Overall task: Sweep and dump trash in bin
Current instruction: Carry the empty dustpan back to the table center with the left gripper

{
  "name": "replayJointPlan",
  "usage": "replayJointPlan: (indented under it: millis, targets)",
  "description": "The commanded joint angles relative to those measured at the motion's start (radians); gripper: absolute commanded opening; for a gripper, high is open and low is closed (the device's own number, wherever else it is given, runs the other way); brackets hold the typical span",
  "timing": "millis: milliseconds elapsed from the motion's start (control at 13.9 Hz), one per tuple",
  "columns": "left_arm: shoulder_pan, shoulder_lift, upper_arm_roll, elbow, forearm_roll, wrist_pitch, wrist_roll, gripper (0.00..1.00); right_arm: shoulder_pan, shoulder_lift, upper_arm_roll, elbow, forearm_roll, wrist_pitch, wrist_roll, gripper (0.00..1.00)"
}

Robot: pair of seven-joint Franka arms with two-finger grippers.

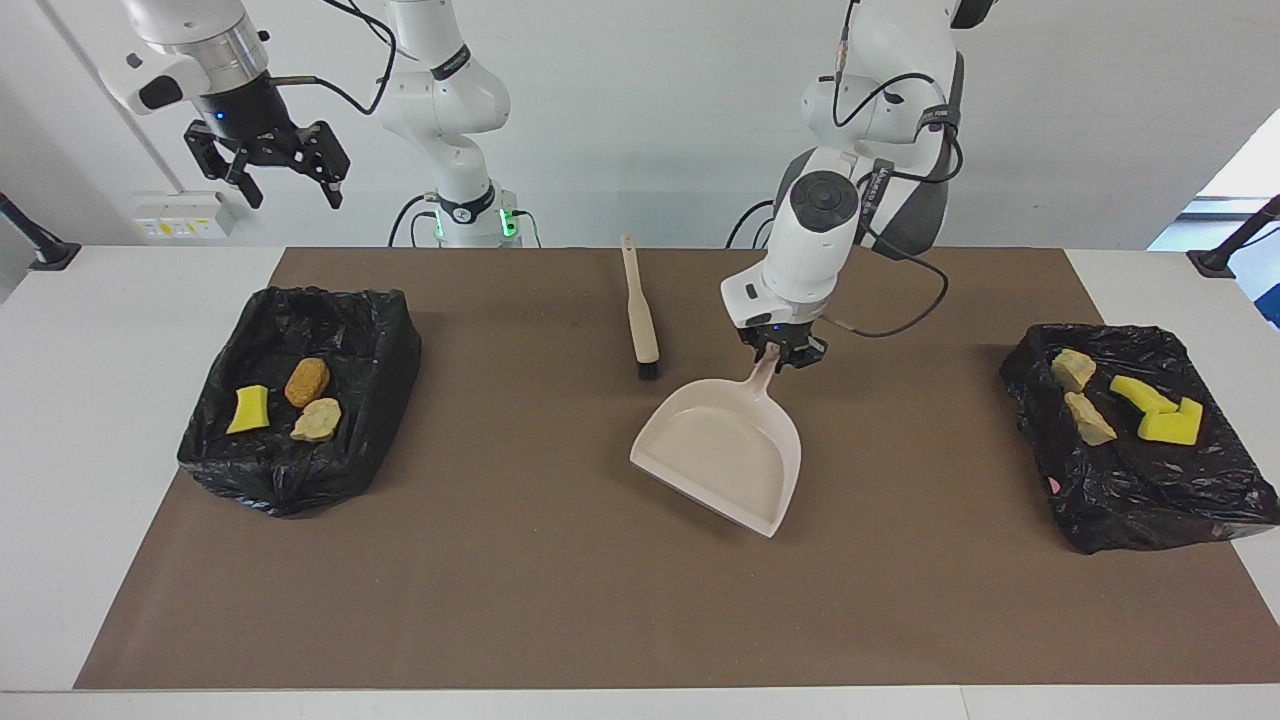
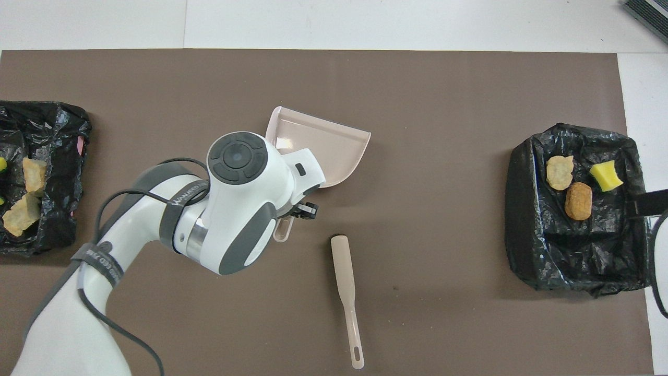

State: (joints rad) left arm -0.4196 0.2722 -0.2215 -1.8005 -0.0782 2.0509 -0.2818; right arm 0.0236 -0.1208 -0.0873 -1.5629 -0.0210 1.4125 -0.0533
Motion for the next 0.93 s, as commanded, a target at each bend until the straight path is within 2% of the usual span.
replayJointPlan:
  millis: [0,143,215,287,502,574,717,861]
  targets:
    - [-0.105,0.148,0.021,0.194,-0.022,-0.026,-0.247,0.00,0.004,-0.016,0.004,-0.016,-0.004,-0.004,-0.028,1.00]
    - [-0.143,0.260,0.025,0.333,-0.009,-0.082,-0.357,0.00,0.007,-0.017,0.006,-0.016,-0.004,-0.006,-0.026,1.00]
    - [-0.148,0.292,0.028,0.374,-0.008,-0.110,-0.364,0.00,0.007,-0.016,0.006,-0.016,-0.004,-0.006,-0.026,1.00]
    - [-0.146,0.297,0.030,0.377,-0.006,-0.121,-0.362,0.00,0.007,-0.016,0.006,-0.016,-0.004,-0.006,-0.026,1.00]
    - [-0.134,0.291,0.031,0.374,0.103,-0.144,-0.359,0.00,0.007,-0.016,0.006,-0.016,-0.004,-0.006,-0.026,1.00]
    - [-0.139,0.289,0.031,0.369,0.109,-0.140,-0.352,0.99,0.007,-0.017,0.006,-0.016,-0.004,-0.006,-0.026,1.00]
    - [-0.133,0.277,0.030,0.368,0.100,-0.135,-0.349,1.00,0.007,-0.016,0.006,-0.016,-0.004,-0.006,-0.026,1.00]
    - [-0.099,0.228,0.030,0.351,0.094,-0.140,-0.346,1.00,0.007,-0.017,0.006,-0.016,-0.004,-0.006,-0.026,1.00]
